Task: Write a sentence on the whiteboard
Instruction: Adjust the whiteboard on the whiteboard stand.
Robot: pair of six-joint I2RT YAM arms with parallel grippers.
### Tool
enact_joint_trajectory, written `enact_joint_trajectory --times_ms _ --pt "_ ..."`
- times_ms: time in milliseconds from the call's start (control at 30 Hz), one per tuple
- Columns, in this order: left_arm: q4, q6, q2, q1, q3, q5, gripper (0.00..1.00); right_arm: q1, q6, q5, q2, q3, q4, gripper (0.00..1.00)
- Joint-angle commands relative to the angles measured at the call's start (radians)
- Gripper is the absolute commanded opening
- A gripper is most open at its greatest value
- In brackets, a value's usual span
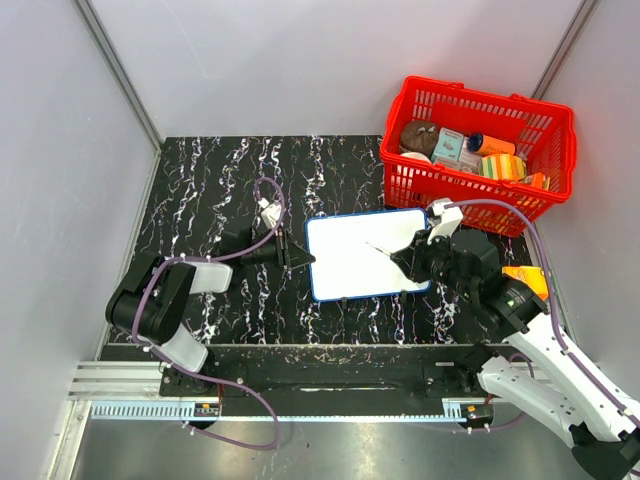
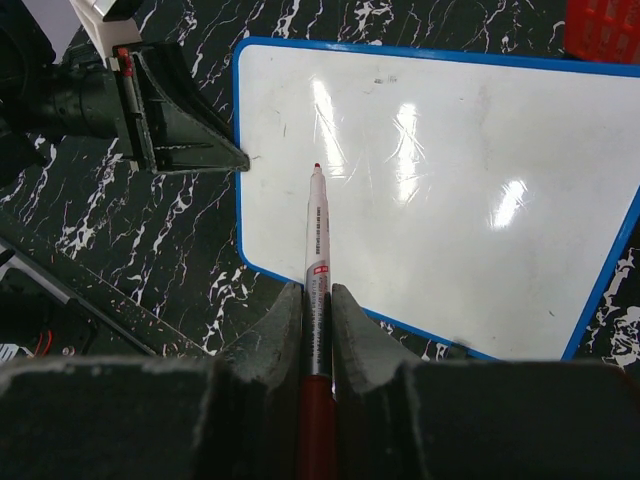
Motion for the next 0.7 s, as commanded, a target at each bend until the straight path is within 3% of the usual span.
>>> enact_joint_trajectory --times_ms 0,33,67,167,233,267,433,667 --pt "-0.071 0.102 -0.051 -0.006 -0.005 -0.099 0.37 0.005 0.005 -0.013 -0.004 0.003 0.046 0.00" --pt "-0.084 0.106 -0.063 -0.006 -0.008 -0.106 0.56 0.005 0.006 -0.013 -0.002 0.003 0.044 0.00" --pt "-0.096 0.111 -0.079 -0.006 -0.009 -0.117 0.62 0.005 0.006 -0.015 -0.004 0.003 0.046 0.00" --pt "-0.154 0.122 -0.145 -0.006 -0.005 -0.151 0.76 0.005 0.006 -0.015 -0.007 0.003 0.044 0.00" --pt "-0.197 0.128 -0.198 -0.006 -0.002 -0.179 0.79 0.004 0.006 -0.015 -0.010 0.006 0.044 0.00" --pt "-0.214 0.129 -0.218 -0.007 0.000 -0.192 0.86 0.004 0.008 -0.013 -0.011 0.008 0.046 0.00" --pt "-0.349 0.136 -0.382 -0.007 -0.012 -0.312 0.99 0.005 0.013 -0.003 -0.017 0.008 0.052 0.00" --pt "-0.504 0.093 -0.629 -0.006 -0.049 -0.488 0.99 0.005 -0.004 -0.038 0.007 0.001 0.091 0.00"
